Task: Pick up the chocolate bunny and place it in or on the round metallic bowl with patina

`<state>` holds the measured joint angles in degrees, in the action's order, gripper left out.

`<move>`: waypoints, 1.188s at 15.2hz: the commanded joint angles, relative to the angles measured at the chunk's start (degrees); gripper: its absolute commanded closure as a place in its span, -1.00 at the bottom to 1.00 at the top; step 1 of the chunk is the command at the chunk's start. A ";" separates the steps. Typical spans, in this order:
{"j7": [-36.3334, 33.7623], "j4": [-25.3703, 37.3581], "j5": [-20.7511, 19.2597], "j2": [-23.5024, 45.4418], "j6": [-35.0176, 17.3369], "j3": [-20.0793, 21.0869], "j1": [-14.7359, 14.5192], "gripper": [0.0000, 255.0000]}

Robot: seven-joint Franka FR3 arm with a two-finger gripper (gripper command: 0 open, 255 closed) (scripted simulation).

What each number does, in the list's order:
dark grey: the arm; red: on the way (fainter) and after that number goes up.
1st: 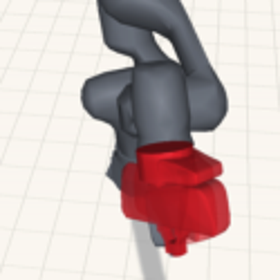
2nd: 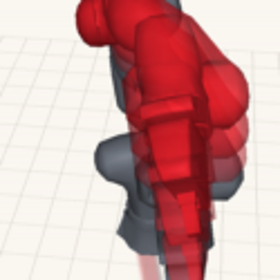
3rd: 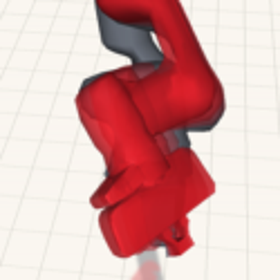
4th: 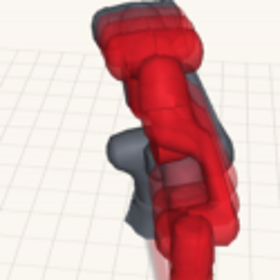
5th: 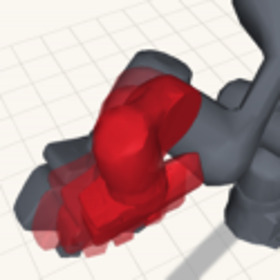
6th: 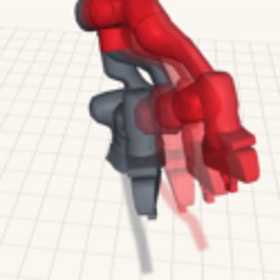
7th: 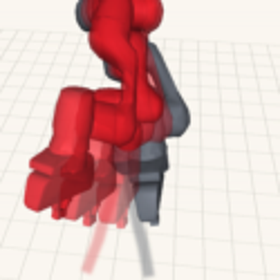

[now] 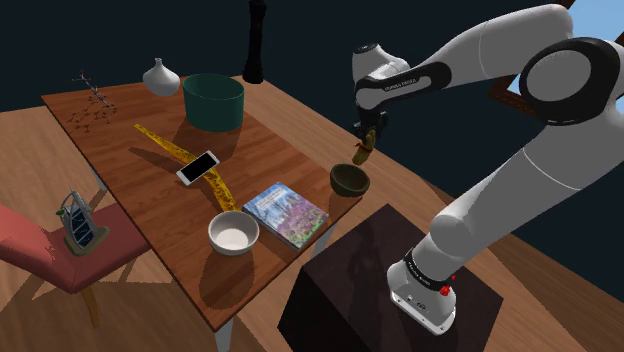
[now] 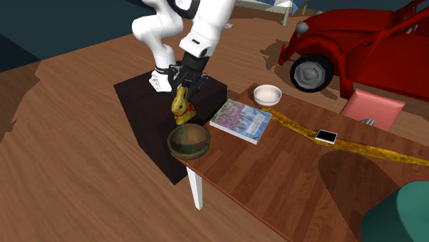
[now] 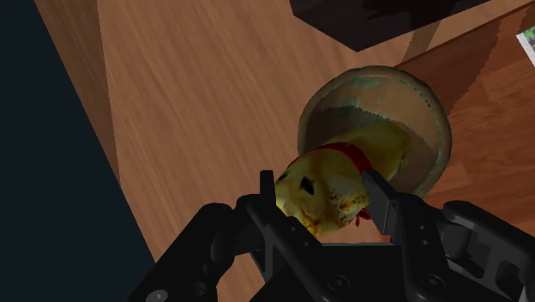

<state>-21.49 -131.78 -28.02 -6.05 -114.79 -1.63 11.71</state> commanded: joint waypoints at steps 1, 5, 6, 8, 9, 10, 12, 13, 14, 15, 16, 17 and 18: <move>-0.59 -0.76 -0.39 0.71 -1.42 -0.11 0.11 1.00; -1.98 -2.02 -1.18 2.48 -4.19 -0.23 0.27 1.00; -2.34 -2.30 -1.40 2.95 -4.88 -0.26 0.31 1.00; -3.08 -2.83 -1.84 3.93 -6.26 -0.33 0.39 1.00; -3.45 -3.07 -2.08 4.44 -6.94 -0.36 0.43 1.00; -3.83 -3.30 -2.32 4.96 -7.62 -0.40 0.47 1.00; -4.60 -3.72 -2.82 6.04 -8.98 -0.47 0.55 1.00; -4.99 -3.91 -3.08 6.60 -9.65 -0.51 0.59 1.00; -5.39 -4.08 -3.35 7.16 -10.33 -0.55 0.63 1.00; -5.79 -4.25 -3.62 7.74 -10.99 -0.59 0.67 1.00; -6.20 -4.40 -3.90 8.33 -11.66 -0.63 0.70 1.00; -6.61 -4.53 -4.19 8.93 -12.32 -0.68 0.74 1.00; -7.03 -4.65 -4.49 9.55 -12.98 -0.73 0.77 1.00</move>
<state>-28.06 -136.34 -32.22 2.87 -127.10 -2.33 12.46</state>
